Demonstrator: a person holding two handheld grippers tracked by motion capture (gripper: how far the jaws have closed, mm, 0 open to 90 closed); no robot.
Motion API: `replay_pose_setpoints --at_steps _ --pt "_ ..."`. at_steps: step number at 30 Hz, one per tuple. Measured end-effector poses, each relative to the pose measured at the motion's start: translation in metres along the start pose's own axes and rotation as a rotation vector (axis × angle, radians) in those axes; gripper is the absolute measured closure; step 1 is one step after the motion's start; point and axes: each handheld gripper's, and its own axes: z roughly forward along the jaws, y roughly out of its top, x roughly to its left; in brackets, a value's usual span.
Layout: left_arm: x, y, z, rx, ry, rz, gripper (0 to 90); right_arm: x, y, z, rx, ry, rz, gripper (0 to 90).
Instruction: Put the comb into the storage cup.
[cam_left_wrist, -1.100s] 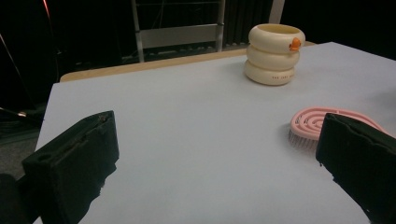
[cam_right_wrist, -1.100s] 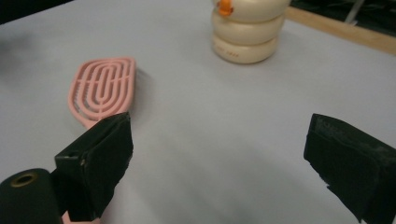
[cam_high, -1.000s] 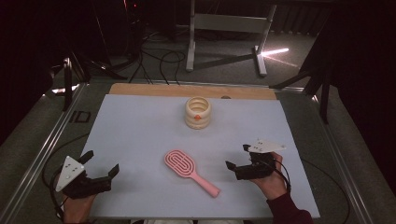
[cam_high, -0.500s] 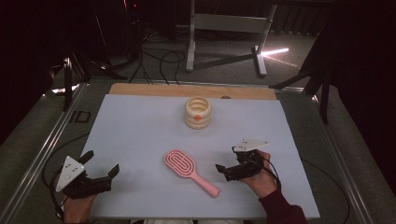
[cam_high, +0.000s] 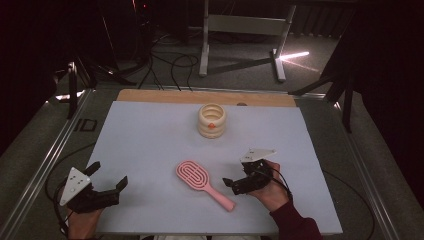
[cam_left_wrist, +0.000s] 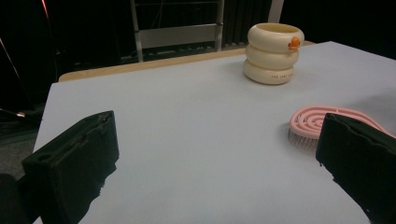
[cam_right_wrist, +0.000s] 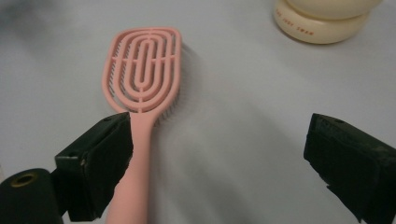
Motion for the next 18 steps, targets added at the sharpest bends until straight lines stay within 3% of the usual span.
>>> replay_pose_setpoints --at_steps 18 --pt "-0.001 -0.001 0.001 0.003 -0.008 0.0 0.0 0.019 0.004 0.022 0.079 0.025 -0.027 8.2"
